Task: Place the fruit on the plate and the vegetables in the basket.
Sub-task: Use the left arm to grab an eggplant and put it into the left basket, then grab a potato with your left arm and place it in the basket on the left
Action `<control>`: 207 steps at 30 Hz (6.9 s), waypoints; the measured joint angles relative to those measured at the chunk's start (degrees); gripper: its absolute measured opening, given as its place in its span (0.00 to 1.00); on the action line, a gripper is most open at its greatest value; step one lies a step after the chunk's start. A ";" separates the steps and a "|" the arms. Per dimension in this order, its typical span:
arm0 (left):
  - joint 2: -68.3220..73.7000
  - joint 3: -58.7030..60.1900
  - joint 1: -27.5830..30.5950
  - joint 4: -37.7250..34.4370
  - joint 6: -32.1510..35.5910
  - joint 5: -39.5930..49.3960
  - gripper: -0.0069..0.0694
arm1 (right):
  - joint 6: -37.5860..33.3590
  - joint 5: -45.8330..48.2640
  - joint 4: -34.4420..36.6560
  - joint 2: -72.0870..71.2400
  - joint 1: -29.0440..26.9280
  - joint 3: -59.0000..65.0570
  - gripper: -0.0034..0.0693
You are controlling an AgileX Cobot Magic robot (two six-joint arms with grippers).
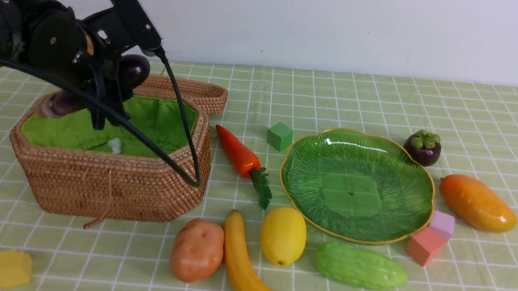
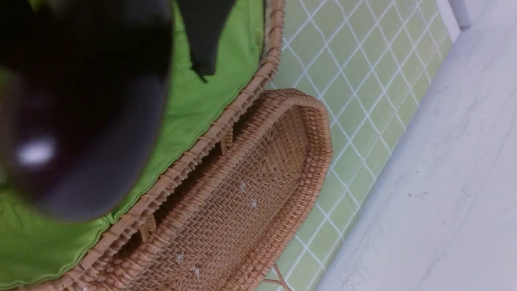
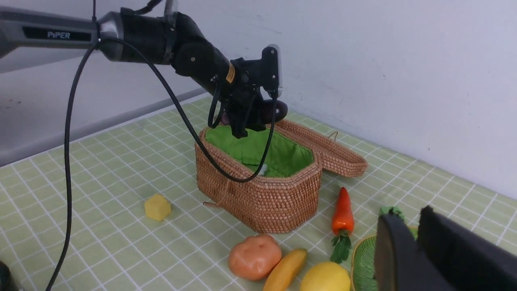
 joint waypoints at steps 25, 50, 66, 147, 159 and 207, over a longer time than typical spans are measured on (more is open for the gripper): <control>-13.23 4.20 -18.76 -15.85 -35.05 29.74 0.07 | 0.06 3.63 -0.12 0.00 0.00 0.00 0.19; -3.06 15.83 -24.28 -13.34 -51.12 11.83 0.91 | 1.11 7.74 -0.19 0.00 0.00 0.00 0.22; 6.07 15.83 -24.25 -5.27 -55.51 7.28 0.82 | 1.11 9.14 -0.19 0.00 0.00 0.00 0.24; 4.29 15.83 -24.25 -6.16 -49.55 13.46 0.77 | 1.16 9.27 -2.00 0.00 0.00 0.00 0.29; 0.58 15.83 -24.25 -9.70 -45.24 15.62 0.77 | 1.19 9.21 -2.59 0.00 0.00 0.00 0.30; -5.86 7.92 -8.27 22.12 -55.07 2.14 0.76 | 1.26 -1.25 0.00 5.25 0.00 0.00 0.31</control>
